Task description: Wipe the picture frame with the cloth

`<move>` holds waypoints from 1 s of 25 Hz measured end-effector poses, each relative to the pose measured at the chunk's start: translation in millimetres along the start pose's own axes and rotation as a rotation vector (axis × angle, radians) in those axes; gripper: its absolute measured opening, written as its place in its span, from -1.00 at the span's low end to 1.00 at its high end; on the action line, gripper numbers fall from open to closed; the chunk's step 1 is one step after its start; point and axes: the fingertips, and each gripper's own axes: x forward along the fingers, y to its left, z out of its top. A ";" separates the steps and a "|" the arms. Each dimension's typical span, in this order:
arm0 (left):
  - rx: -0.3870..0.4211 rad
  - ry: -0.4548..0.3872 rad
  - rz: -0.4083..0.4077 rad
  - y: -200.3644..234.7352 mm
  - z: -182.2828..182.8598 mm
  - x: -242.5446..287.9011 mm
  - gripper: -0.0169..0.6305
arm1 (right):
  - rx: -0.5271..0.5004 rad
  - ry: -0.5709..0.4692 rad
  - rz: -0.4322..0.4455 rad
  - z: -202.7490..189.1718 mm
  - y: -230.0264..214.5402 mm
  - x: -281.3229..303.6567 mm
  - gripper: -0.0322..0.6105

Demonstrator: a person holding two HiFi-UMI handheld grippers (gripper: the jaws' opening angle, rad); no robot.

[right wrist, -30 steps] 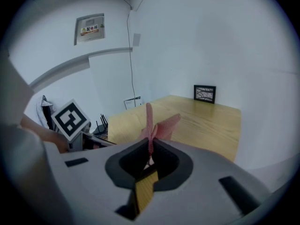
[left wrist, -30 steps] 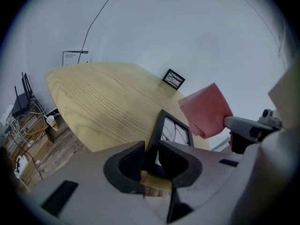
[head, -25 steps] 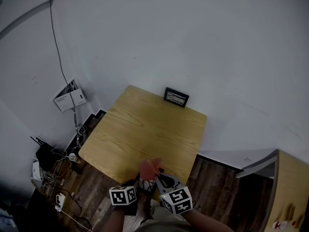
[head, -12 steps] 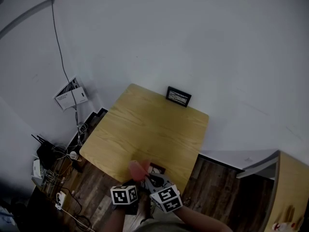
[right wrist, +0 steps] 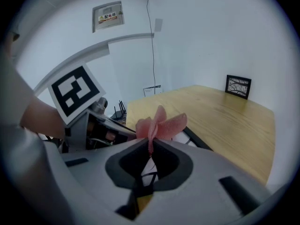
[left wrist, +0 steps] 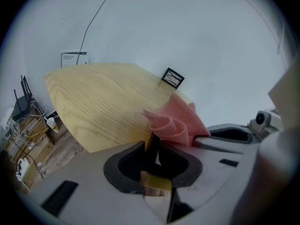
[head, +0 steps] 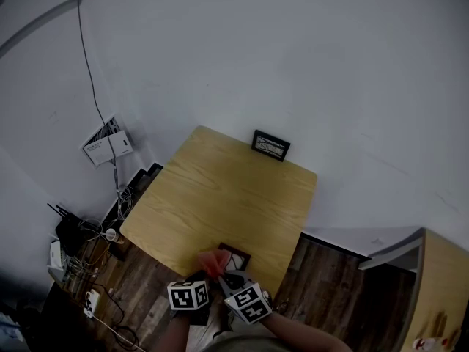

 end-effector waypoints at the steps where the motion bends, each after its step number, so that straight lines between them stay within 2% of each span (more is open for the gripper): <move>1: -0.002 0.001 -0.001 0.0 -0.5 0.2 -0.71 | -0.005 0.011 0.003 -3.1 0.6 1.0 -0.87; 8: -0.003 -0.003 0.004 0.8 0.1 -0.6 -0.70 | -0.011 0.083 0.001 -21.9 -0.8 0.9 -0.87; 25: 0.003 0.000 0.007 1.4 -1.0 0.2 -0.70 | 0.054 0.095 -0.066 -49.6 -23.0 -24.4 -0.87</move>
